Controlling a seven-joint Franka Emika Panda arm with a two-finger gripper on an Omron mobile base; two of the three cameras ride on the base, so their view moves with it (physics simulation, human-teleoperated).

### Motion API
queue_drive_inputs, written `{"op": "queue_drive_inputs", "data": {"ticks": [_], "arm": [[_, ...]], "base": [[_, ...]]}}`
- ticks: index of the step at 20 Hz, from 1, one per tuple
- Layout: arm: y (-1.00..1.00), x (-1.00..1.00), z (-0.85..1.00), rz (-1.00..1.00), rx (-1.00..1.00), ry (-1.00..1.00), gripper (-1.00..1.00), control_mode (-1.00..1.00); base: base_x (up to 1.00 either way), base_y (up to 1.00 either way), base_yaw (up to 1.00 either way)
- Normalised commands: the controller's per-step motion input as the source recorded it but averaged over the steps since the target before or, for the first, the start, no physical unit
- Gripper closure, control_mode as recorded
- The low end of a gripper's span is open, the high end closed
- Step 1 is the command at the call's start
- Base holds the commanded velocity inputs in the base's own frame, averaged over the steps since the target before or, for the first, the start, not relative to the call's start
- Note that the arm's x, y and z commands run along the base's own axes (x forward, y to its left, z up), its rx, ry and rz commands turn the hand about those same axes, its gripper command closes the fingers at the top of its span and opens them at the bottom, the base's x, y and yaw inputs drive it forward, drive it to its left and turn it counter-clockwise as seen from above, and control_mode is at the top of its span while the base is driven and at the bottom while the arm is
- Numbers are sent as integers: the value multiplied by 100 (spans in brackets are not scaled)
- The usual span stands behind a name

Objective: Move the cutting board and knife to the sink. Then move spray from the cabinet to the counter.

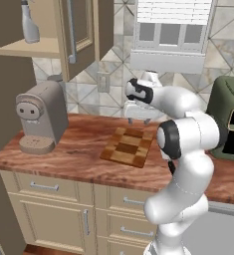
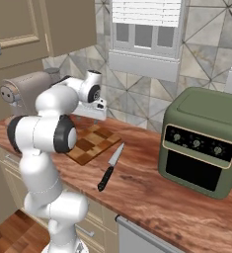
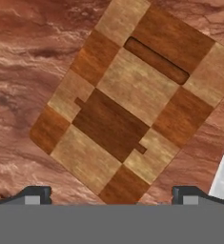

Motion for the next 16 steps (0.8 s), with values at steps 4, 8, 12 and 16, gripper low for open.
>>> {"op": "queue_drive_inputs", "data": {"ticks": [4,8,12,16], "arm": [[-9,34,-16,-2,0,0,-100,-100],[-7,28,-18,-3,0,0,-100,-100],[-7,23,-23,-4,0,0,-100,-100],[-6,16,-29,-3,0,-2,-100,-100]], "base": [[0,0,0],[0,0,0],[0,0,0],[0,0,0]]}}
